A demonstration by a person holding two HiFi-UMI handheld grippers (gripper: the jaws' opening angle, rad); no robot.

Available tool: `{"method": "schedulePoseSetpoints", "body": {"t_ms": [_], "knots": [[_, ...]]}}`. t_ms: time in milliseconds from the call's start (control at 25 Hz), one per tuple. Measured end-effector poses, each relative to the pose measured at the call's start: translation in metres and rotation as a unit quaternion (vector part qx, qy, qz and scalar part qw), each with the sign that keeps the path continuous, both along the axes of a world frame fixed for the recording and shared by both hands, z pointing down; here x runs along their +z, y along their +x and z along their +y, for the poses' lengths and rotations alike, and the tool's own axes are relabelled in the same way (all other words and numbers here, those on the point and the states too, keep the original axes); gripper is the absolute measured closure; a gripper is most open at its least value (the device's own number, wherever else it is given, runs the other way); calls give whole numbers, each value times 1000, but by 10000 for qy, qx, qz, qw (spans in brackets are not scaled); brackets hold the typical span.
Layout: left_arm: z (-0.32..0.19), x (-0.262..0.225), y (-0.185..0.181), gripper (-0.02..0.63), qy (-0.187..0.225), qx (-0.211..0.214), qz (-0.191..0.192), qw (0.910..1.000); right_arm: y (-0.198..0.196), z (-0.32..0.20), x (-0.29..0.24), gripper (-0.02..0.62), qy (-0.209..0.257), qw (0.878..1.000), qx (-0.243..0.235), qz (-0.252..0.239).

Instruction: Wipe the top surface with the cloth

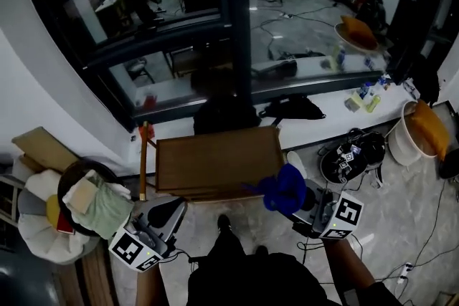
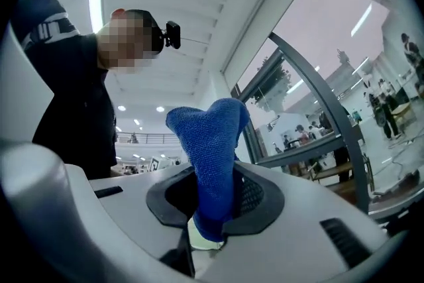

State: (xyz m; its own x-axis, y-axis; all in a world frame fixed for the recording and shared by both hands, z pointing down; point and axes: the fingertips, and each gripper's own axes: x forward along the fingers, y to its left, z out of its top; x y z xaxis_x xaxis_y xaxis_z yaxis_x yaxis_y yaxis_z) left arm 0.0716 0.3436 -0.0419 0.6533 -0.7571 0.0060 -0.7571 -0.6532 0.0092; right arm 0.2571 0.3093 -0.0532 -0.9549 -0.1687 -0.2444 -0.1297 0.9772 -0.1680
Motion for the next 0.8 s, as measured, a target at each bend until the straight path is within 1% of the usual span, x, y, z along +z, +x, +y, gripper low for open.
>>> {"method": "schedulePoseSetpoints", "body": {"t_ms": [40,120,240,400,480,600,680,800], "knots": [[16,-1,4,595,-20,-78,-39,10000,8,11,0,509,-12,10000,-15,-26],[45,-4,8,595,-101,-245,-1,9996,18,31,4,509,-71,9999,-90,-23],[81,0,6,595,-300,-493,-14,9983,23,58,13,509,-92,9997,-185,93],[112,11,-1,595,-492,-583,9,9971,21,85,26,509,-173,9995,-104,253],[122,16,-2,595,-535,-512,60,9972,20,101,32,509,-236,9990,6,378],[140,32,4,595,-635,-277,96,9976,20,133,46,509,-338,9978,130,558],[158,46,6,595,-759,-122,96,9970,15,155,54,509,-519,9971,163,539],[187,60,-3,595,-914,25,144,9957,-6,185,55,509,-692,9964,183,458]]}}
